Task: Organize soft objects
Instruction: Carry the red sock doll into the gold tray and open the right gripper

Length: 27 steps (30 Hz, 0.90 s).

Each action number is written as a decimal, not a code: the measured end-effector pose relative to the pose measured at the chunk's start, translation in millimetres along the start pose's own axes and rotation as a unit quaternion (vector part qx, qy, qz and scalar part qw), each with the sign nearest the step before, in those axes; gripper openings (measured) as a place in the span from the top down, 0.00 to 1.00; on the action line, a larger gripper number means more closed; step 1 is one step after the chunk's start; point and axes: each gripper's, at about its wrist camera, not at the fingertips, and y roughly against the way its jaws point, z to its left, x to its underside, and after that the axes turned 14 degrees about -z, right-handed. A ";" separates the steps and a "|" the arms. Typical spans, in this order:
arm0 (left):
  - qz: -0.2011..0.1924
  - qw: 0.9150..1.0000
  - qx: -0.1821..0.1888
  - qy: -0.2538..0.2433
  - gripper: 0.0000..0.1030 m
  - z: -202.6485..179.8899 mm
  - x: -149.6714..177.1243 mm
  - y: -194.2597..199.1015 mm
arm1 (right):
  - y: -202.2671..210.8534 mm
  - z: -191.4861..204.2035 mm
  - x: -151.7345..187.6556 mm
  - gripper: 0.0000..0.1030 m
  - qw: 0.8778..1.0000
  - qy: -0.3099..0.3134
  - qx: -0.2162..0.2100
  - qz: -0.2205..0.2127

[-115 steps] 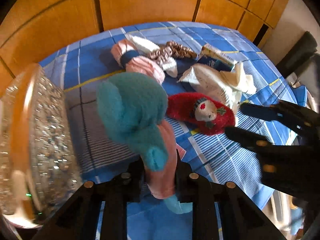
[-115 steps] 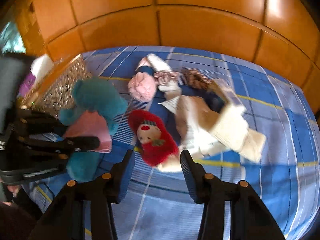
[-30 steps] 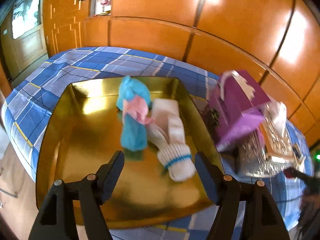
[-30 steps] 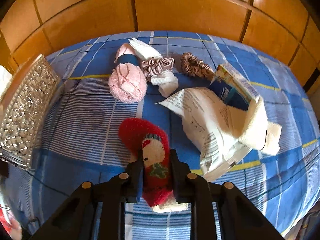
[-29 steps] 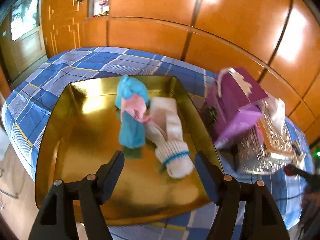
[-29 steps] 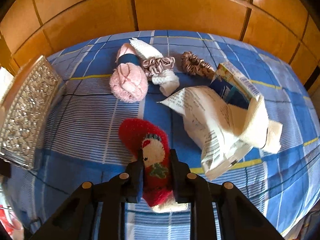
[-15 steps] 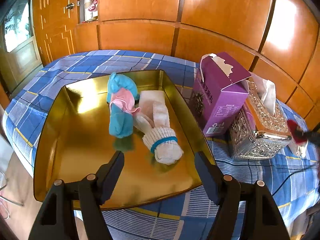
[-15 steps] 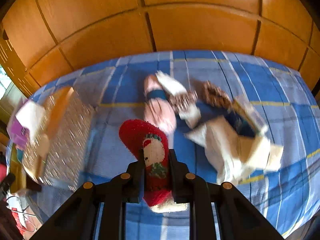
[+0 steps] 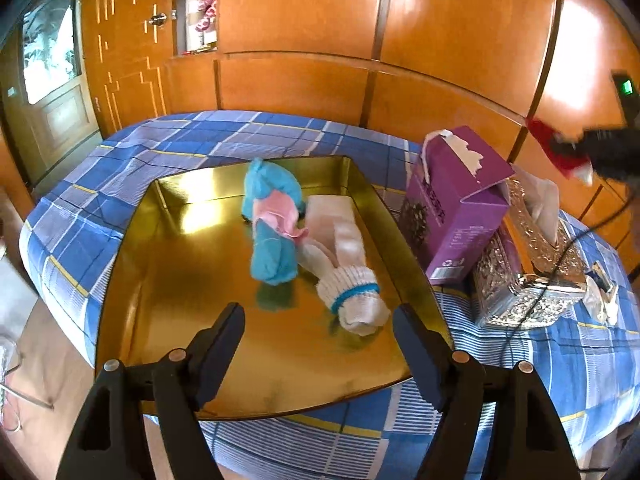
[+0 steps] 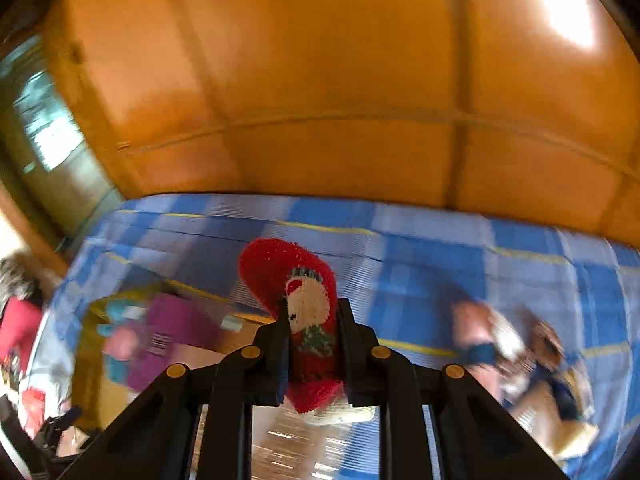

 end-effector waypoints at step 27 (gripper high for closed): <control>-0.032 0.993 -0.087 0.069 0.25 69.3 -4.5 6.7 | -27.2 206.6 167.5 0.79 0.945 0.183 -0.232 0.137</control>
